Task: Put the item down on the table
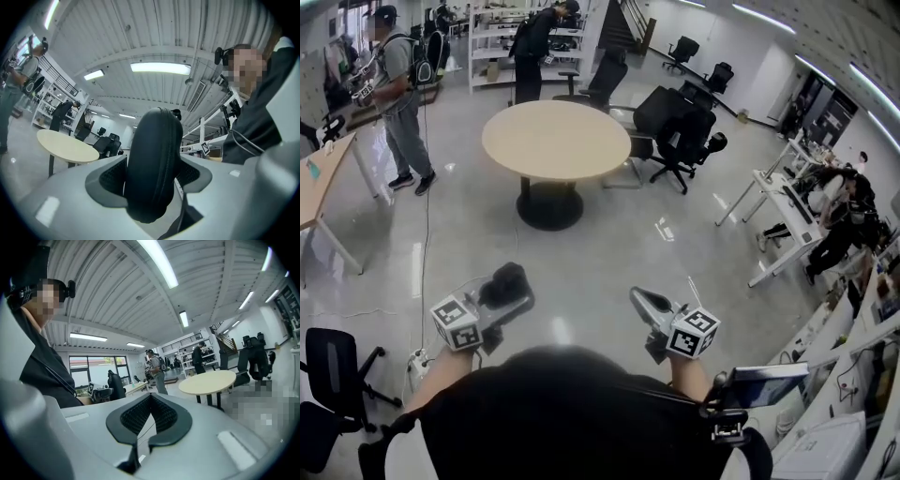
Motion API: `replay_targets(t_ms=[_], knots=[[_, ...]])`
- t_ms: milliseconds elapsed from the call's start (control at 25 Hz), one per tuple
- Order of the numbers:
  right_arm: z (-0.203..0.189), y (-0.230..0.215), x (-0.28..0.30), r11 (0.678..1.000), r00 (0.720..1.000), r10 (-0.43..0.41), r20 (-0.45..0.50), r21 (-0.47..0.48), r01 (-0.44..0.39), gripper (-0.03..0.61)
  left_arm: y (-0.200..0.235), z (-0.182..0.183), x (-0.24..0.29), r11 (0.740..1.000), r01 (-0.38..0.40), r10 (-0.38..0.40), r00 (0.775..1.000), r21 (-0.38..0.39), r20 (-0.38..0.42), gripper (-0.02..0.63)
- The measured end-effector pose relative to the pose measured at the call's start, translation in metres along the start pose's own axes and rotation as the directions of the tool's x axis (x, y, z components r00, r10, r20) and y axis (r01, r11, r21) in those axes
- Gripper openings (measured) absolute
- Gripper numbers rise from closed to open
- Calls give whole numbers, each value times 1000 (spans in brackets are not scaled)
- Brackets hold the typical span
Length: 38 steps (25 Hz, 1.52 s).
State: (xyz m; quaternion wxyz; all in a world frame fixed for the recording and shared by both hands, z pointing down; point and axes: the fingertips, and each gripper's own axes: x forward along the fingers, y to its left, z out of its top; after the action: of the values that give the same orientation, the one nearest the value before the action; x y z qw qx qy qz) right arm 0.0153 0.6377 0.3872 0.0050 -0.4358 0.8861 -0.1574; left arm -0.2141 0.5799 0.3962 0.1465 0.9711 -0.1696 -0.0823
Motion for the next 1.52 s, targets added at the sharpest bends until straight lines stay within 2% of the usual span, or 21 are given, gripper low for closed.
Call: replay_targets(t_ms=[200, 400, 640, 920, 1280, 1440, 1520], knots=[[37, 6, 113, 999, 999, 32, 15, -30, -32, 14, 89, 42, -30, 1000, 8, -8, 1000, 27, 5, 304], [53, 16, 205, 996, 998, 66, -14, -53, -67, 14, 161, 77, -63, 999, -21, 21, 1000, 32, 23, 305], [54, 4, 272, 994, 993, 100, -68, -43, -103, 14, 209, 87, -79, 998, -61, 61, 997, 1, 49, 304], [48, -5, 331, 982, 976, 186, -112, -16, -189, 14, 252, 64, -99, 982, -174, 175, 984, -68, 16, 304], [56, -81, 361, 959, 953, 283, -105, 19, -283, 14, 283, 66, -44, 965, -261, 261, 965, -31, -4, 304], [79, -143, 346, 954, 948, 297, -111, -1, -299, 14, 294, 64, 20, 956, -291, 291, 957, -40, -4, 304], [93, -183, 332, 958, 952, 284, -114, 0, -286, 14, 296, 63, 66, 958, -280, 281, 960, -60, 1, 304]])
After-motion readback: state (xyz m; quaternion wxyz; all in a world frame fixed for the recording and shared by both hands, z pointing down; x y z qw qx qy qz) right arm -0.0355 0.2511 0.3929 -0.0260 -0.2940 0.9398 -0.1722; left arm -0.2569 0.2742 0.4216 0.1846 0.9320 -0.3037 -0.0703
